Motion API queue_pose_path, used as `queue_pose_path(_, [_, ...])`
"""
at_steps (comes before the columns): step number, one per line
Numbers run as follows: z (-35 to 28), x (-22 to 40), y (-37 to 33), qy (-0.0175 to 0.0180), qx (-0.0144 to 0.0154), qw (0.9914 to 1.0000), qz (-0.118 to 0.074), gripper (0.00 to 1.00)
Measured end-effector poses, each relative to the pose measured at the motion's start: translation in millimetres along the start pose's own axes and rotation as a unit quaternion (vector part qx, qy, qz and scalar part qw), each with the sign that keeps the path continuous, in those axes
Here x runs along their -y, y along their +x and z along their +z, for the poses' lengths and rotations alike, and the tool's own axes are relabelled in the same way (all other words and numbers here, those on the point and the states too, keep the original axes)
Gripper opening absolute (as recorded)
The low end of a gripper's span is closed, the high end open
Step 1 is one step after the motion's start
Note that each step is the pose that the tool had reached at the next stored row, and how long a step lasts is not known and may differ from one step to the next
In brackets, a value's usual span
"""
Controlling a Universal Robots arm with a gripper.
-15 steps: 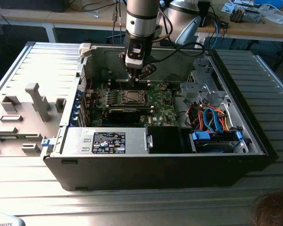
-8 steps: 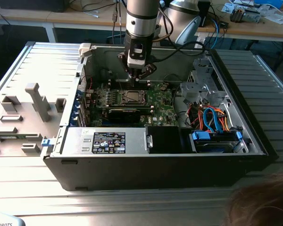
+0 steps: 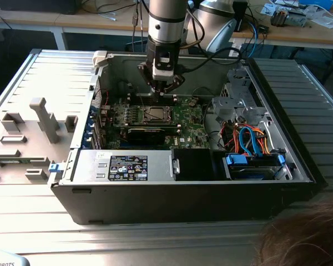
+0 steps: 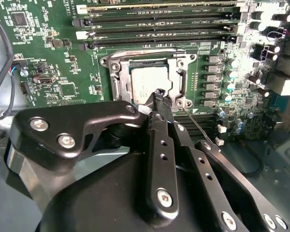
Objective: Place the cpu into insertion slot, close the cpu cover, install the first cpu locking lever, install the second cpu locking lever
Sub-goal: 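Install the first cpu locking lever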
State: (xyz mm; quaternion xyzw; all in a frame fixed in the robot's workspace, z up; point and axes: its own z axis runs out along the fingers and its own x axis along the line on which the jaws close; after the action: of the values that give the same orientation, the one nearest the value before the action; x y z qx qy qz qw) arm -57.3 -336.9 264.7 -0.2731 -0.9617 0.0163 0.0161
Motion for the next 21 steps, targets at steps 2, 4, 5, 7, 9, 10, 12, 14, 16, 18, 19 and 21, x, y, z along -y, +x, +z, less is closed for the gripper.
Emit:
queue_pose_path(2, [0.0, 0.0, 0.0, 0.0001, 0.0002, 0.99999, -0.005, 0.11])
queue_pose_path(4, [0.0, 0.0, 0.0, 0.0002, 0.0004, 0.99995, -0.010, 0.11])
queue_pose_path(5, [0.0, 0.0, 0.0, 0.0003, 0.0005, 0.99991, -0.013, 0.11])
queue_pose_path(7, [0.0, 0.0, 0.0, 0.0004, 0.0007, 0.99984, -0.018, 0.11])
queue_pose_path(9, [0.0, 0.0, 0.0, 0.0005, 0.0010, 0.99970, -0.025, 0.11])
queue_pose_path(10, [0.0, 0.0, 0.0, 0.0006, 0.0012, 0.99957, -0.029, 0.11])
queue_pose_path(12, [0.0, 0.0, 0.0, 0.0008, 0.0014, 0.99939, -0.035, 0.11])
queue_pose_path(14, [0.0, 0.0, 0.0, 0.0009, 0.0017, 0.99906, -0.043, 0.11])
queue_pose_path(16, [0.0, 0.0, 0.0, 0.0010, 0.0019, 0.99888, -0.047, 0.11])
queue_pose_path(18, [0.0, 0.0, 0.0, 0.0011, 0.0021, 0.99860, -0.053, 0.11])
queue_pose_path(19, [0.0, 0.0, 0.0, 0.0012, 0.0022, 0.99847, -0.055, 0.11])
queue_pose_path(21, [0.0, 0.0, 0.0, 0.0014, 0.0025, 0.99806, -0.062, 0.11])
